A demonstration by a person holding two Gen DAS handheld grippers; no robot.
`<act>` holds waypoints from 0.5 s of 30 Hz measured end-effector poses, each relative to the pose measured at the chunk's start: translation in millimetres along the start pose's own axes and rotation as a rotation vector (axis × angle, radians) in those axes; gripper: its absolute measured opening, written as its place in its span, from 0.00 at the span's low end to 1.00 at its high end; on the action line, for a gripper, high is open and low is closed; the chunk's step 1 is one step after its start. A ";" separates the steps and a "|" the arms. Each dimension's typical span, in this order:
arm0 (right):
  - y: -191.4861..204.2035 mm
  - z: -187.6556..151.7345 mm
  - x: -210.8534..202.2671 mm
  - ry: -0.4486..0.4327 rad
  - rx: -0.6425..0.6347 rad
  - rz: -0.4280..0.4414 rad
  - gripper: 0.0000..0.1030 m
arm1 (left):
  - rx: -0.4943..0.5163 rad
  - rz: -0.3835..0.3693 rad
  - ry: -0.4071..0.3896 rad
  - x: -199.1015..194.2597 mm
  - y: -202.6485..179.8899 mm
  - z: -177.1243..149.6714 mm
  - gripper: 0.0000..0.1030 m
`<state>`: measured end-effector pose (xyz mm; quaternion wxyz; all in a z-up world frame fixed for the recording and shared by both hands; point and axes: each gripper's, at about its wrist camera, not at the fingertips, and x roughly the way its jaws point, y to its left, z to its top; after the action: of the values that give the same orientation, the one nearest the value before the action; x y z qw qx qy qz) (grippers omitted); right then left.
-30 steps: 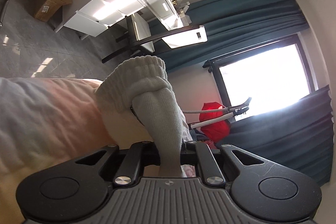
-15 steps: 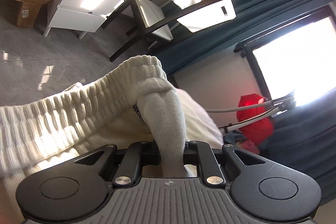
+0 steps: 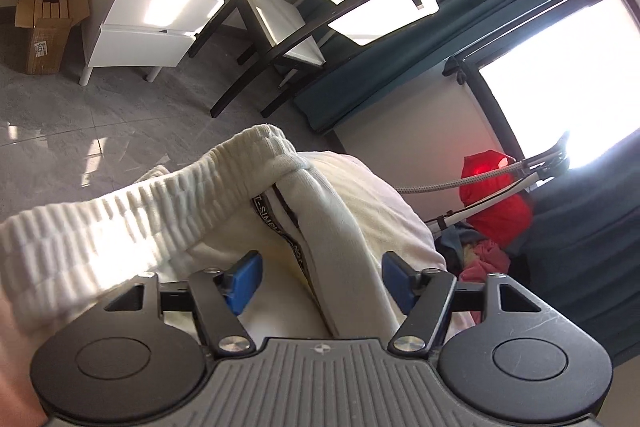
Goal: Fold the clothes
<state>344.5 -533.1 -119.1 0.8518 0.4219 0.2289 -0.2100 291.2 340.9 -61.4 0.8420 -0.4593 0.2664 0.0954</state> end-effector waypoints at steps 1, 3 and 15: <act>-3.8 0.1 -12.7 0.013 -0.003 0.016 0.38 | 0.004 -0.011 -0.002 -13.0 0.1 -2.5 0.75; -14.0 -1.0 -39.6 0.010 -0.013 0.032 0.44 | 0.016 -0.027 -0.007 -38.6 2.3 -10.8 0.79; -104.7 -41.2 -97.3 0.180 0.227 0.178 0.59 | -0.296 -0.062 0.056 -86.0 87.0 -88.6 0.92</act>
<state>199.5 -541.7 -151.3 0.7898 0.5513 0.2409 -0.1195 151.7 323.8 -116.8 0.7598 -0.5891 0.2584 0.0949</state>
